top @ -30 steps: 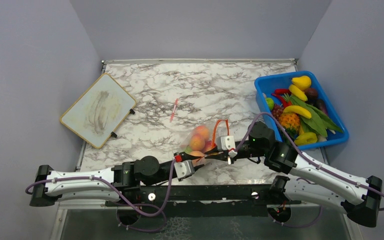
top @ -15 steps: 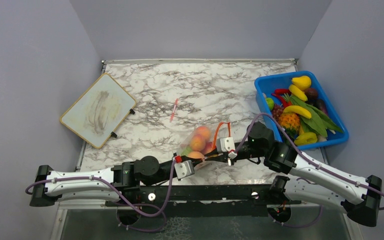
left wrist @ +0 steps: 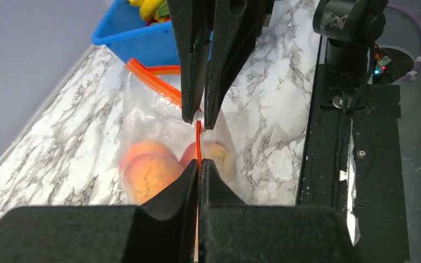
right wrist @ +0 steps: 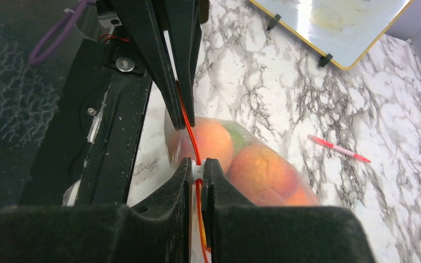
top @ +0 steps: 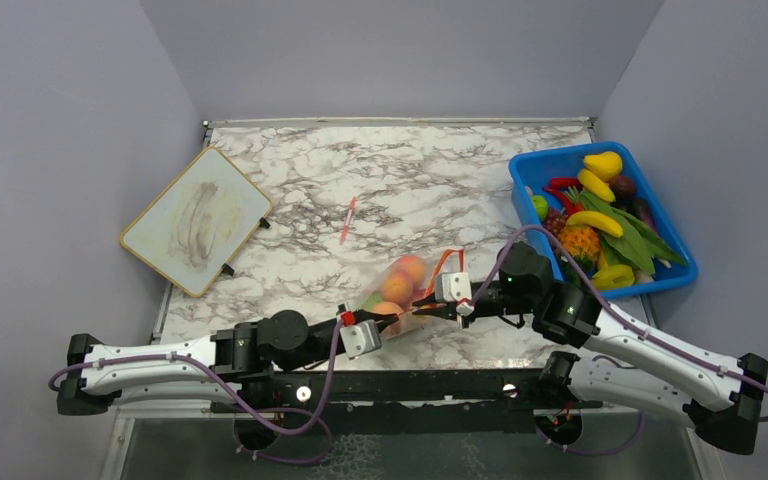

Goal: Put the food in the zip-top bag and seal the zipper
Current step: Zip the zipper food storage bag at the center of the board.

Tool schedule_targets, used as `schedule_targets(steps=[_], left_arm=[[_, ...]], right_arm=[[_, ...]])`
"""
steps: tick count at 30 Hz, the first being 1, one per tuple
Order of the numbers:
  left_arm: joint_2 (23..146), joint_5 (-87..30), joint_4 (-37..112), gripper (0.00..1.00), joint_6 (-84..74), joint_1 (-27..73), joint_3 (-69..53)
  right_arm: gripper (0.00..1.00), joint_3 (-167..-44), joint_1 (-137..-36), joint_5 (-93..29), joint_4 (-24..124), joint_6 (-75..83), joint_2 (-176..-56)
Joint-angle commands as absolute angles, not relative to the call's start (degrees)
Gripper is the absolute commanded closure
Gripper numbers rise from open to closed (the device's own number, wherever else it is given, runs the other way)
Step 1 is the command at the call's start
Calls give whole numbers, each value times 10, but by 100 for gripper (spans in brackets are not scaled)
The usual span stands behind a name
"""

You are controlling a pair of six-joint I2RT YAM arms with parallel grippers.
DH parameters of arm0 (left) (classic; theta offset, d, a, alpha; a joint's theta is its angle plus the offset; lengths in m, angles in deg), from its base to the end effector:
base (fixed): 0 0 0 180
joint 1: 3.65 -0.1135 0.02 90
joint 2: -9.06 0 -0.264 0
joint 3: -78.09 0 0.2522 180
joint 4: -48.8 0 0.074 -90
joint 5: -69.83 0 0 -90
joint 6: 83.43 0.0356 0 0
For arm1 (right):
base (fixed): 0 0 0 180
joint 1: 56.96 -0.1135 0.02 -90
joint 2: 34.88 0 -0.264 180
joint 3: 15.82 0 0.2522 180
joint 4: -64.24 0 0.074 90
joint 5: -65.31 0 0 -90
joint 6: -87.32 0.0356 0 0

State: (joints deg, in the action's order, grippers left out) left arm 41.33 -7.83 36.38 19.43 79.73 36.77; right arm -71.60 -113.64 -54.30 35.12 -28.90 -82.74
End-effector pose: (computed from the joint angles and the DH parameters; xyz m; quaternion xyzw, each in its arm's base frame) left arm 0.0254 -0.1525 0.2877 0.4894 0.5378 -0.3299 0.6021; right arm 0.0900 0.1689 0.3061 -0.6363 0.5024 0.3469 0.4716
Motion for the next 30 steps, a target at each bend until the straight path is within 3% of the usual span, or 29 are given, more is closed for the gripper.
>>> schedule_targets(steps=[1, 30], left_arm=[[393, -54, 360, 100, 223, 800, 335], [354, -1, 280, 100, 245, 799, 300]], right_arm=[[99, -739, -1135, -459, 290, -303, -816], [99, -805, -1135, -239, 98, -323, -757]])
